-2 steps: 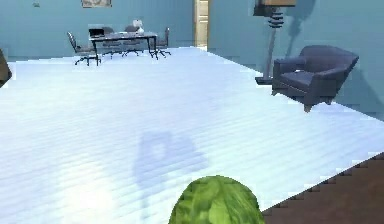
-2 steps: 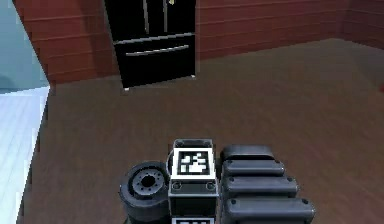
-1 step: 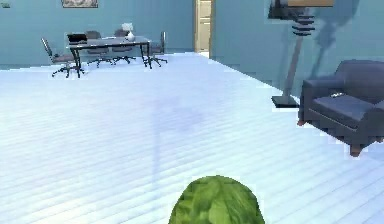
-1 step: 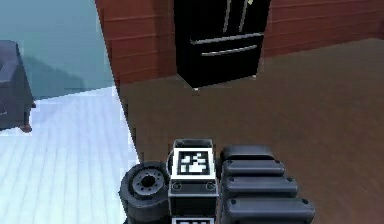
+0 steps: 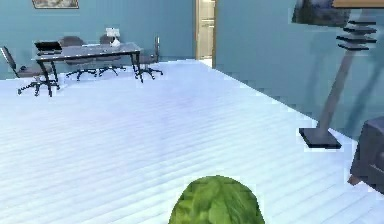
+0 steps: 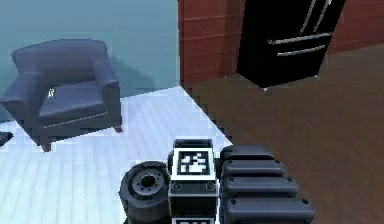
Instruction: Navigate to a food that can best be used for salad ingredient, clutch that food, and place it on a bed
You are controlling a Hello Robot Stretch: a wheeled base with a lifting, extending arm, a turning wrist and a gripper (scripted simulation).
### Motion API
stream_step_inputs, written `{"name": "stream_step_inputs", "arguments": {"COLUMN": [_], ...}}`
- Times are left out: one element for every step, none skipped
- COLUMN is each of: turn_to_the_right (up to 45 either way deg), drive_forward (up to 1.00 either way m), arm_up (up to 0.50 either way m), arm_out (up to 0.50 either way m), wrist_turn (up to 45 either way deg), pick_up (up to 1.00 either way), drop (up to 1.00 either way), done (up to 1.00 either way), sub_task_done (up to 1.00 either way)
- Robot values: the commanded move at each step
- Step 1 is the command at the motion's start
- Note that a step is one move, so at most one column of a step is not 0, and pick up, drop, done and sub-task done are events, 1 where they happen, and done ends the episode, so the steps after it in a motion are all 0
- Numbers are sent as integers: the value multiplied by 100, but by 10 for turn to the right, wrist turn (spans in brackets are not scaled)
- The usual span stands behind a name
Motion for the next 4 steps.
{"name": "stream_step_inputs", "arguments": {"turn_to_the_right": [0, 0, 0, 0], "drive_forward": [100, 100, 100, 100], "arm_up": [0, 0, 0, 0], "arm_out": [0, 0, 0, 0], "wrist_turn": [0, 0, 0, 0], "pick_up": [0, 0, 0, 0], "drop": [0, 0, 0, 0], "done": [0, 0, 0, 0], "sub_task_done": [0, 0, 0, 0]}}
